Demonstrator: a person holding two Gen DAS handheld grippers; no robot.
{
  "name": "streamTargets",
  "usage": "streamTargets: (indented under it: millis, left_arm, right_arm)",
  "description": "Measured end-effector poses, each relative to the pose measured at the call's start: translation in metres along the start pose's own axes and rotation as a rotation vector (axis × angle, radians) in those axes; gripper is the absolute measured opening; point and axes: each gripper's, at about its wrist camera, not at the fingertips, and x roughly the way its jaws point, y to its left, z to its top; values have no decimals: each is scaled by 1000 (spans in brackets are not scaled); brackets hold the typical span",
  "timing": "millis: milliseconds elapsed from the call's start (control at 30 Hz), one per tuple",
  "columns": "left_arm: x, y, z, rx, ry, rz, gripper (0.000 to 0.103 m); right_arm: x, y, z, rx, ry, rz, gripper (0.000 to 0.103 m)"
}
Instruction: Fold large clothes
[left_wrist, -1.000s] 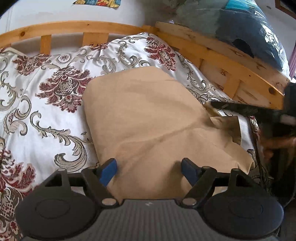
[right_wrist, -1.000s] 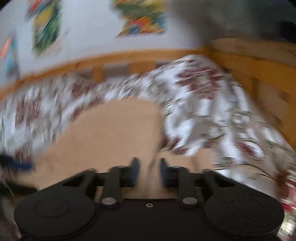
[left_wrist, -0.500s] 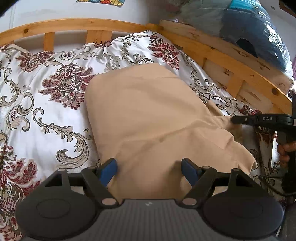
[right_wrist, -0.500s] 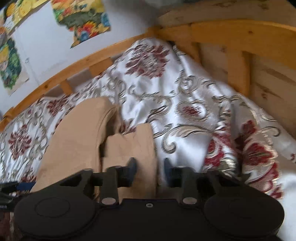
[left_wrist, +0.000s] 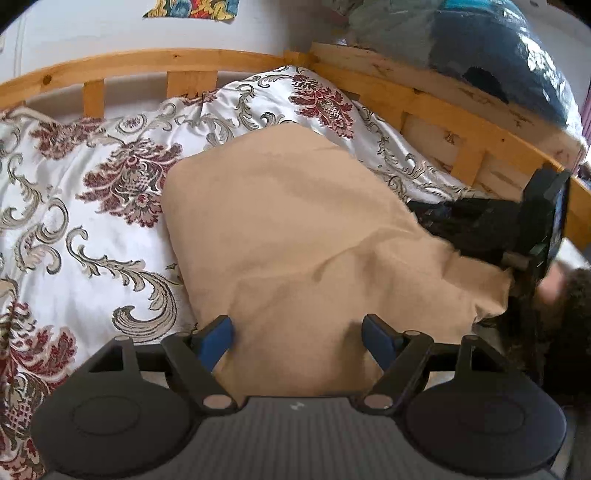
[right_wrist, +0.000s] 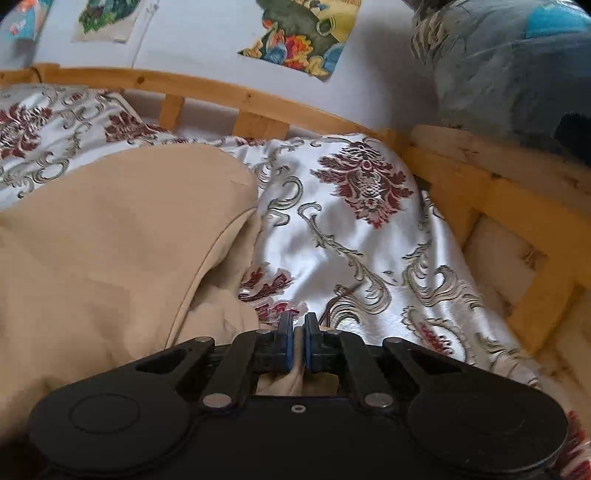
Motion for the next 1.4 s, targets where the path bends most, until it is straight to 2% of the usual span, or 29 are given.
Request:
streamTargets:
  millis: [33,167,233,300,400,467,567,600,700,767,833,900,967,1000,1067,1167,1267,1400]
  left_arm:
    - [1,-2,-1,8,-1,10,80]
    - [1,-5,-1,32,1,21,80]
    - [2,-3,0,33,9,18,80]
    - [2,-3,1,35,15,17,80]
    - [2,-2,0,35,19,16,80]
    - [2,-2,0,37,19,16,80]
    - [3,-2,0,46,15,17,80]
    - [3,-3,1,59,13,19,80]
    - [4,-9,0,92,4,38,80]
    - [4,-9,-2,89,0,47,80]
    - [4,-6,-2,67,3,43,80]
    - [4,-4,0,50,12,42,80]
    - [6,-4,1,38,15,50,81]
    - [6,-5,1,36,13,57,81]
    - [7,-7,1,39,7,70,81]
    - [8,-7,0,32,1,73,82]
    - [8,-7,-1,58,-2,75,82]
    - [10,-10,1,62,4,96,83]
  right_arm:
    - [-4,-3,2,21,-11,2,7]
    - [-29,-16,26,147,-78,-12,27]
    - [-33,-15,46,151,-114,8,31]
    - [-25,-9,70,105,-116,101,31]
    - [13,18,106,-21,-46,248,31]
    - [43,39,113,-102,-6,270,30]
    - [97,63,100,-196,133,261,23]
    - [111,69,92,-212,175,258,16]
    - [121,77,76,-209,196,225,4]
    - [118,73,80,-199,197,224,2]
    - [102,61,85,-142,190,230,13]
    - [61,43,88,-63,139,220,37]
    - [15,28,85,-9,83,215,43]
    - [-8,23,81,16,68,200,50]
    - [-52,12,69,101,55,131,60]
    - [-79,0,44,274,139,53,62]
    - [-75,-4,11,374,248,78,62]
    - [-55,16,1,199,249,49,67]
